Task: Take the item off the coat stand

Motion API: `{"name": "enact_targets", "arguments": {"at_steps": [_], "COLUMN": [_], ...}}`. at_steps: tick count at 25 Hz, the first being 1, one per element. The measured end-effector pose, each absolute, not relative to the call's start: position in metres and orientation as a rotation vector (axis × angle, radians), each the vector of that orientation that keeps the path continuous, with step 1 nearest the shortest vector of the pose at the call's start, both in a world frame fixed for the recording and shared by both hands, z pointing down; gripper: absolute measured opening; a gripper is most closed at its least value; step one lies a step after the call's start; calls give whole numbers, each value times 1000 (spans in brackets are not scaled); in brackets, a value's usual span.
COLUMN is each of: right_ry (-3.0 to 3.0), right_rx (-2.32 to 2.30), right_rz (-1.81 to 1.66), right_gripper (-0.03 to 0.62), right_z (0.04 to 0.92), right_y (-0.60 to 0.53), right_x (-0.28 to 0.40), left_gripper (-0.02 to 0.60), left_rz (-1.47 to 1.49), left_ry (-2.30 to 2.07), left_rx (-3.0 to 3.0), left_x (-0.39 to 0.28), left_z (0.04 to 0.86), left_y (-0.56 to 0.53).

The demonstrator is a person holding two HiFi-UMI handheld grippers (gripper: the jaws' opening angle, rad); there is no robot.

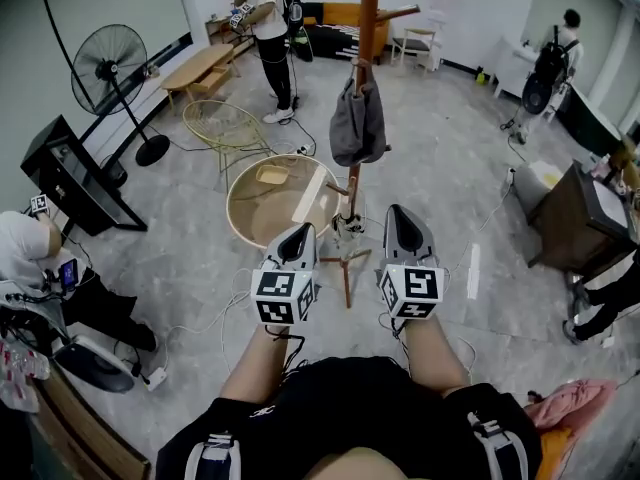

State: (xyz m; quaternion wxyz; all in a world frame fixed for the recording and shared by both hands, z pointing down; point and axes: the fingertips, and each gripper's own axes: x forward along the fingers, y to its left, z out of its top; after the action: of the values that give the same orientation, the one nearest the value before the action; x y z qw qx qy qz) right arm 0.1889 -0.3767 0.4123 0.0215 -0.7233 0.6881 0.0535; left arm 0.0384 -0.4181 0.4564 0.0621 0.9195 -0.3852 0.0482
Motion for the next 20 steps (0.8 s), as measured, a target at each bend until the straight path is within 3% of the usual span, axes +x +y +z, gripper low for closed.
{"name": "enact_targets", "arguments": {"at_steps": [5, 8, 20], "right_ry": [2140, 2156, 2354], "right_rx": [-2117, -2010, -2006], "right_rz": [188, 166, 134], "right_gripper": [38, 221, 444], "right_z": [388, 373, 360], "right_y": [-413, -432, -532], "right_x": [212, 226, 237], "left_gripper": [15, 15, 15], "left_rz": [156, 171, 201], "left_ry": [-1215, -1246, -1436], "left_rx": [2760, 2757, 2629], "left_x": [63, 77, 57], "left_z": [447, 441, 451], "left_y": [-448, -458, -480]}}
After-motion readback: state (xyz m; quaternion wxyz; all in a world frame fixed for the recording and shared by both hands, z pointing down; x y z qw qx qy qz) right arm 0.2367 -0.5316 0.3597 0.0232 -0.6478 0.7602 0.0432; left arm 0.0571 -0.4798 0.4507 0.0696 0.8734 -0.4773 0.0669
